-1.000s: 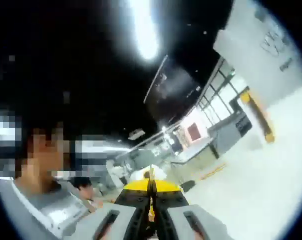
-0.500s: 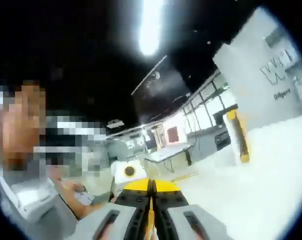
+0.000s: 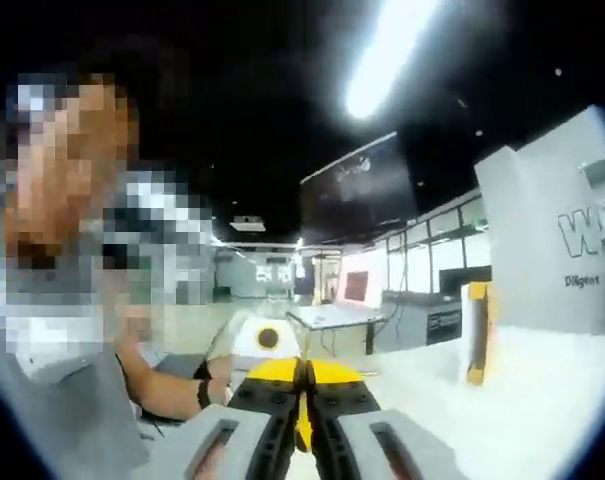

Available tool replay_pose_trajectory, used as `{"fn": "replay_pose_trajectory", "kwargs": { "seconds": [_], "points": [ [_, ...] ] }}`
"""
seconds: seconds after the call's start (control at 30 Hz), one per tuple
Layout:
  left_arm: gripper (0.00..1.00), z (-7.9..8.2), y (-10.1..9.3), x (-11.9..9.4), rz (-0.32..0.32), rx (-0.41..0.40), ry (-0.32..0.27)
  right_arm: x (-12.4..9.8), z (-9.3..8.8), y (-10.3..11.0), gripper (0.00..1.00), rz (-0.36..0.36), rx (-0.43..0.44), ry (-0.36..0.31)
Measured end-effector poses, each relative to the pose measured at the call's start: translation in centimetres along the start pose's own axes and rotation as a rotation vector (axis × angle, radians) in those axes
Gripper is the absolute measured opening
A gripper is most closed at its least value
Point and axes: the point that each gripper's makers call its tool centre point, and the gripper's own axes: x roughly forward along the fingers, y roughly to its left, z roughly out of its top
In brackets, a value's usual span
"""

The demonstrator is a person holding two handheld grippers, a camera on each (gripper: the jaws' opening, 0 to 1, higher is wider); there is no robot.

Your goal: Tear open the coffee pouch, take out the coffee, and pour the coffee from the pouch into the cup

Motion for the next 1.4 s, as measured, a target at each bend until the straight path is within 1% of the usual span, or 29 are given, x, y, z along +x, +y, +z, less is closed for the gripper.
{"fn": "replay_pose_trajectory", "kwargs": {
  "seconds": [0.03, 0.07, 0.1, 0.13, 0.17, 0.23, 0.27, 0.37, 0.4, 0.5, 0.53, 0.63, 0.7, 0.73, 0.83, 0.87, 0.9, 0.93, 0.97, 1.0, 1.03, 1.07, 1.1, 1.13, 1.23, 1.27, 1.3, 1.37, 1.4],
  "points": [
    [0.11, 0.1, 0.0, -0.1, -0.004, -0.003, -0.007, -0.1, 0.2, 0.4, 0.17, 0.04, 0.047, -0.021],
    [0.11, 0.3, -0.1, -0.2, -0.008, -0.013, -0.014, -0.2, 0.1, 0.5, 0.23, 0.051, 0.114, -0.028],
    [0.11, 0.4, -0.1, -0.3, -0.009, -0.015, -0.017, -0.3, -0.2, 0.2, 0.19, 0.041, 0.156, -0.028],
    [0.11, 0.5, -0.2, -0.4, -0.01, -0.015, -0.023, -0.4, -0.4, -0.1, 0.13, 0.034, 0.155, -0.033],
    [0.11, 0.5, -0.3, -0.4, -0.016, -0.016, -0.023, -0.5, -0.5, -0.4, 0.11, 0.023, 0.155, -0.046],
    [0.11, 0.5, -0.4, -0.4, -0.018, -0.015, -0.022, -0.5, -0.9, -0.6, 0.11, 0.022, 0.222, -0.058],
    [0.11, 0.3, -0.5, -0.3, -0.018, -0.014, -0.018, -0.4, -1.1, -0.4, 0.11, 0.037, 0.249, -0.062],
    [0.11, 0.1, -0.5, -0.3, -0.015, -0.015, -0.012, -0.1, -1.5, -0.3, 0.11, 0.039, 0.257, -0.062],
    [0.11, -0.1, -0.5, -0.3, -0.015, -0.016, -0.009, 0.0, -1.6, -0.4, 0.09, 0.034, 0.261, -0.057],
    [0.11, -0.3, -0.5, -0.2, -0.013, -0.02, 0.0, 0.1, -1.9, -0.7, 0.06, 0.004, 0.257, -0.045],
    [0.11, -0.4, -0.5, -0.2, -0.012, -0.023, 0.001, 0.1, -2.1, -0.9, 0.05, -0.015, 0.236, -0.032],
    [0.12, -0.9, -0.5, -0.2, -0.006, -0.053, 0.025, 0.1, -2.6, -1.2, 0.04, -0.075, 0.065, 0.045],
    [0.14, -1.1, -0.7, -0.1, -0.005, -0.084, 0.047, 0.2, -3.0, -1.4, 0.04, -0.123, -0.108, 0.12],
    [0.15, -1.1, -0.8, 0.0, -0.007, -0.097, 0.05, 0.2, -3.2, -1.7, 0.03, -0.166, -0.235, 0.166],
    [0.15, -1.0, -0.5, 0.2, 0.023, -0.1, 0.062, 0.5, -2.9, -1.2, 0.03, -0.226, -0.577, 0.222],
    [0.14, -1.2, -0.3, 0.2, 0.038, -0.099, 0.074, 0.7, -3.0, -0.9, 0.03, -0.235, -0.648, 0.236],
    [0.14, -1.3, 0.1, 0.2, 0.052, -0.096, 0.079, 0.7, -3.3, -1.0, 0.03, -0.266, -0.729, 0.27],
    [0.14, -1.5, 0.2, 0.2, 0.059, -0.092, 0.086, 0.9, -3.7, -1.2, 0.03, -0.292, -0.724, 0.29],
    [0.14, -1.7, 0.4, 0.2, 0.059, -0.08, 0.089, 1.0, -4.0, -1.2, 0.03, -0.288, -0.631, 0.28],
    [0.14, -1.9, 0.4, 0.1, 0.054, -0.075, 0.089, 1.0, -4.0, -1.1, 0.03, -0.272, -0.515, 0.252],
    [0.15, -1.8, 0.4, 0.0, 0.052, -0.064, 0.076, 0.8, -3.6, -1.4, 0.03, -0.264, -0.425, 0.222],
    [0.15, -1.4, 0.6, 0.0, 0.056, -0.038, 0.051, 0.7, -3.2, -1.4, 0.03, -0.242, -0.324, 0.186],
    [0.15, -1.5, 0.5, -0.1, 0.057, -0.033, 0.055, 0.5, -3.0, -1.3, 0.03, -0.212, -0.199, 0.167],
    [0.14, -1.2, 0.5, -0.2, 0.059, -0.013, 0.039, 0.4, -2.4, -1.0, 0.03, -0.174, -0.097, 0.126],
    [0.14, -0.6, 0.3, -0.4, 0.044, 0.014, 0.019, 0.5, -1.9, -0.6, 0.03, -0.107, 0.084, 0.076],
    [0.13, -0.5, 0.3, -0.5, 0.043, 0.023, 0.018, 0.5, -1.8, -0.4, 0.03, -0.088, 0.125, 0.064],
    [0.13, -0.4, 0.1, -0.5, 0.034, 0.048, 0.02, 0.6, -1.8, -0.4, 0.03, -0.064, 0.228, 0.05],
    [0.13, -0.6, -0.1, -0.5, 0.023, 0.071, 0.044, 0.7, -2.1, 0.3, 0.03, 0.022, 0.455, 0.032],
    [0.12, -0.7, -0.1, -0.5, 0.023, 0.101, 0.054, 0.6, -2.3, 0.3, 0.03, 0.048, 0.542, 0.012]
  ]
}}
